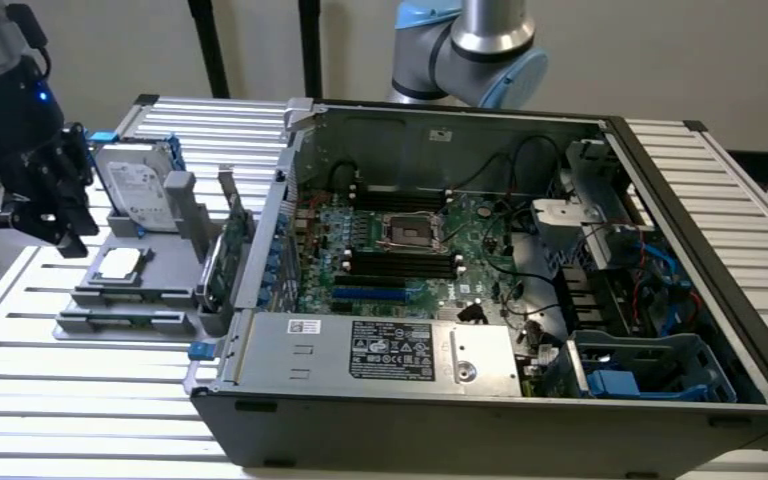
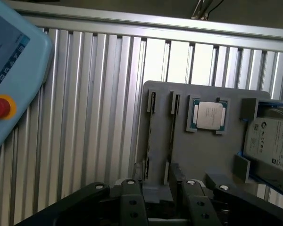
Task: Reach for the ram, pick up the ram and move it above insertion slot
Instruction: 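Pick up the ram and move it above insertion slot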
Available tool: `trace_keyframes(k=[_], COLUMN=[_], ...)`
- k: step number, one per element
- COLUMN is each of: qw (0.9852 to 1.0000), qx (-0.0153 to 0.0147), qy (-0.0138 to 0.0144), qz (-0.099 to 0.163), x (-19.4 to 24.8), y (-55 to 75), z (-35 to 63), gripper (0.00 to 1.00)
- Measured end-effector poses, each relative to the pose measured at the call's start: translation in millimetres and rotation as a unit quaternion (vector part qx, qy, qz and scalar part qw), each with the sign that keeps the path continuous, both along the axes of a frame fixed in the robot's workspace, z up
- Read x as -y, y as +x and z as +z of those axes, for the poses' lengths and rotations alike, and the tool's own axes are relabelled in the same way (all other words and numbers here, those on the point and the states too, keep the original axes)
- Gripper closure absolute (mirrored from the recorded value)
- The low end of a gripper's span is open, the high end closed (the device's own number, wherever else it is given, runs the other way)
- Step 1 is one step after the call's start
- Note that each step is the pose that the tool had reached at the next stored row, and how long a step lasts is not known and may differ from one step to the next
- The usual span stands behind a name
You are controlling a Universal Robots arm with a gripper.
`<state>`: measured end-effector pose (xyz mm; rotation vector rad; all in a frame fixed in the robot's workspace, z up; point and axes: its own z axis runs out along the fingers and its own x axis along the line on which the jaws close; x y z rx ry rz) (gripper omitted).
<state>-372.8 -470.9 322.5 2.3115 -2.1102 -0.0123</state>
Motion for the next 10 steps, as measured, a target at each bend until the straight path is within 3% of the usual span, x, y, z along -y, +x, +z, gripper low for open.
trace_keyframes(k=[10], qw=[1.0], qx=[0.0], qy=[0.0], qz=[0.0], x=[0.0], y=[2.2], z=[-18.1], gripper=[0.64])
